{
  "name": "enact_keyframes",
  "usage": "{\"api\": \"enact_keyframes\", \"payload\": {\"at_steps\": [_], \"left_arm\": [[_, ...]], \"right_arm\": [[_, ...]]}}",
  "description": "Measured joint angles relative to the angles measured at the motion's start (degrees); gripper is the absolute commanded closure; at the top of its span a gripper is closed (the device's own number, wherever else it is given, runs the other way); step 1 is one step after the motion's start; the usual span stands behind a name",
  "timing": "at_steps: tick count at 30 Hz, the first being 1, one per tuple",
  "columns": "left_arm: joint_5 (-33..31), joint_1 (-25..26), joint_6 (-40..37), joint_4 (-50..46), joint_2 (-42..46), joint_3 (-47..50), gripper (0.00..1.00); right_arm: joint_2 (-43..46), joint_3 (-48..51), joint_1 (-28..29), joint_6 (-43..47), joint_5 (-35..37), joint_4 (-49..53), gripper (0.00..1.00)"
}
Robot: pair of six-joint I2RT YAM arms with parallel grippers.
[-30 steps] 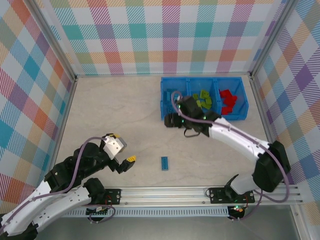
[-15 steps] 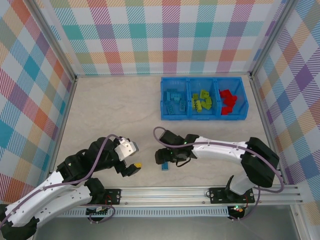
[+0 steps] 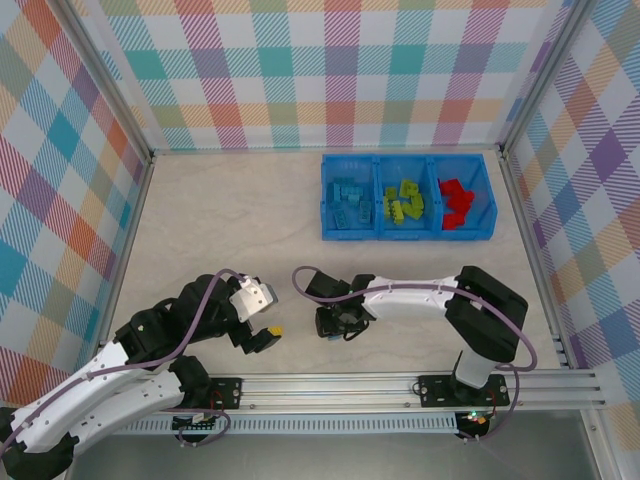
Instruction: Sort the legos into containers by color
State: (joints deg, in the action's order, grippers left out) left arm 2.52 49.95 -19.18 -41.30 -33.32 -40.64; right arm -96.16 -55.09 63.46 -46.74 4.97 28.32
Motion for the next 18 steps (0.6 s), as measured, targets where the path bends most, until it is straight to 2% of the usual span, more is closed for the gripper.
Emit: {"api": "enact_keyframes", "payload": {"at_steps": [7, 12, 18], "left_arm": [[0.3, 0.0, 0.0, 0.0, 0.2, 0.0, 0.00], [0.5, 0.0, 0.0, 0.1, 1.1, 0.1, 0.00], [0.5, 0.0, -0.2, 0.1, 1.2, 0.1, 0.00]], "right_arm": [[8.7, 1.1, -3.4, 0.4, 0.6, -1.0, 0.70], [13.6, 0.7, -11.2, 3.5, 0.6, -3.5, 0.73], [10.2, -9.0, -21.8, 11.4, 2.3, -4.8, 0.71]]}}
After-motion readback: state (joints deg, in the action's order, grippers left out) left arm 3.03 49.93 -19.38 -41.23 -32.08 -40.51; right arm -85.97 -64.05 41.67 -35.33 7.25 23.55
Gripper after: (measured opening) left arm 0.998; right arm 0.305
